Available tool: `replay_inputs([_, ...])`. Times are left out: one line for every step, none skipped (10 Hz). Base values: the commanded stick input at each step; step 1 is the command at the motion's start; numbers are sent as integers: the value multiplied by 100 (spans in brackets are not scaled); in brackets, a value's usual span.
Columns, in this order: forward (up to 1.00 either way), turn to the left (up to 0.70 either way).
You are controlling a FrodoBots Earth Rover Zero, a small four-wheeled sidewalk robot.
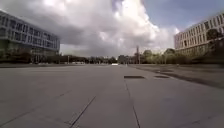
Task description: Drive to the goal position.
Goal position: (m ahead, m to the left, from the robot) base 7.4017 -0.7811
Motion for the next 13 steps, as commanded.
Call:
replay_inputs([70, 0])
replay_inputs([70, 0])
replay_inputs([70, 0])
replay_inputs([70, 0])
replay_inputs([70, 0])
replay_inputs([70, 0])
replay_inputs([70, 0])
replay_inputs([70, 0])
replay_inputs([70, 0])
replay_inputs([70, 0])
replay_inputs([70, 0])
replay_inputs([70, 0])
replay_inputs([70, 0])
